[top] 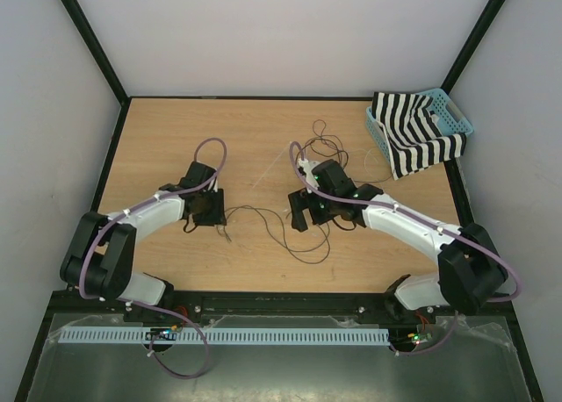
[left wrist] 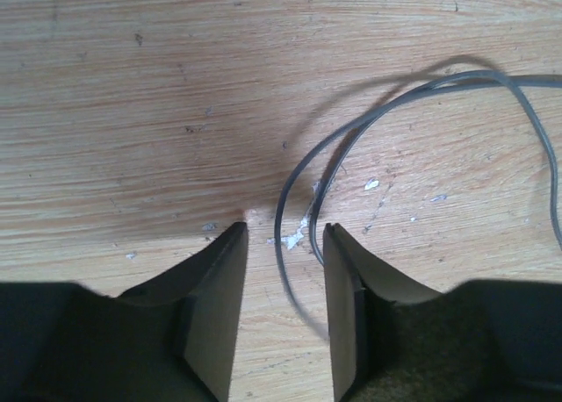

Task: Zip-tie the wires
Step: Straighten the cable at the center of the board.

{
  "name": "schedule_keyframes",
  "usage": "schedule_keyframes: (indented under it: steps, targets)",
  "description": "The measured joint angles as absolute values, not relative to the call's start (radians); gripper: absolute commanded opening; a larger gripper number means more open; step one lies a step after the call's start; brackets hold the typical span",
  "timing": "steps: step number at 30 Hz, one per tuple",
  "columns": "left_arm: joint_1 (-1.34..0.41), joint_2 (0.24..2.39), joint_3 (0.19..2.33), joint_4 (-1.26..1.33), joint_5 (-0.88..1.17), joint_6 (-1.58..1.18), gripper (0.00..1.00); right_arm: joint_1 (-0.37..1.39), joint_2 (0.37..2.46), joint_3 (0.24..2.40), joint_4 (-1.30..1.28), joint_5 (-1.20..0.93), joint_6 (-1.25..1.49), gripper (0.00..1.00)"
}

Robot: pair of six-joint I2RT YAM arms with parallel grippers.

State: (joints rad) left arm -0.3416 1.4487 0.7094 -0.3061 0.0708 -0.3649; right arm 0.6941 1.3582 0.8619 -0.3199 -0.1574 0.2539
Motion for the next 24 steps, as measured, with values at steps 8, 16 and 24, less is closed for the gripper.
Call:
schedule_keyframes:
  steps: [8,16,24]
  targets:
    - [-0.317,1.402,0.697,-0.334,0.059,-0.373,0.79,0.646,1.369,0.893,-0.307,-0.144,0.249,0.99]
    - [-0.266,1.255,0.695,-0.363,0.06,-0.409,0.99,0.483,1.389,0.968,-0.241,-0.108,0.247,0.99]
    - [-0.257,1.031,0.77,-0.284,0.101,-0.459,0.99,0.339,1.504,1.031,-0.154,-0.058,0.245,1.0]
